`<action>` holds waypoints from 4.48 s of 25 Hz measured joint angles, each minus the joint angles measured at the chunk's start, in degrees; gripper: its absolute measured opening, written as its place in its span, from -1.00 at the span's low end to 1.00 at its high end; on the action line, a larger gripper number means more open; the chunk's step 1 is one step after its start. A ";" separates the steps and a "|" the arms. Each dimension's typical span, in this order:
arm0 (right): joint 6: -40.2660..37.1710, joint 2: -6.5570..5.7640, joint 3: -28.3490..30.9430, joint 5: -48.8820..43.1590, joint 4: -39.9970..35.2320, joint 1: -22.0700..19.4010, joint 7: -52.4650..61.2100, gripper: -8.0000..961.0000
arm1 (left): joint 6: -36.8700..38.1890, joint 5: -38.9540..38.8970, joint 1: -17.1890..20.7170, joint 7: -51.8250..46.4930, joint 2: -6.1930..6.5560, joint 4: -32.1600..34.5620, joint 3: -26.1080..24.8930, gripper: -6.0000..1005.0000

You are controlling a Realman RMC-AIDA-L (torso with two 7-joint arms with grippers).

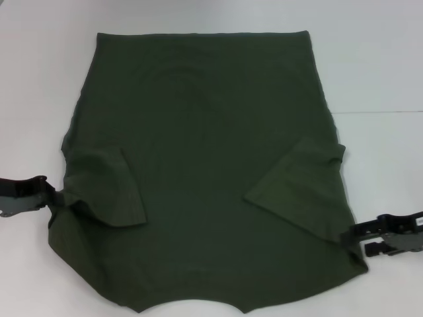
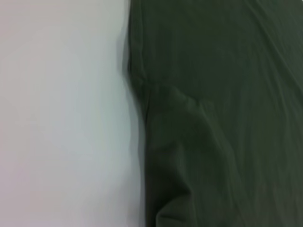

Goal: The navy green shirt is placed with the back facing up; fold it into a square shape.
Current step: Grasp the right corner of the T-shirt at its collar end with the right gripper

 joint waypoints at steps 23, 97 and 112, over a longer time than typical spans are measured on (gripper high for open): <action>-3.00 -0.42 -1.17 -0.05 0.33 -1.77 0.04 0.62 | -0.07 0.00 0.12 0.53 -0.05 0.00 -0.16 -0.98; -3.40 -4.71 1.78 0.96 -0.52 -0.91 2.42 0.62 | -0.07 -1.31 0.02 1.22 0.10 0.00 -0.26 -0.98; -2.43 -1.99 -1.51 -1.20 0.16 0.21 1.94 0.62 | -0.16 -1.32 0.00 1.24 0.12 0.00 -0.26 -0.98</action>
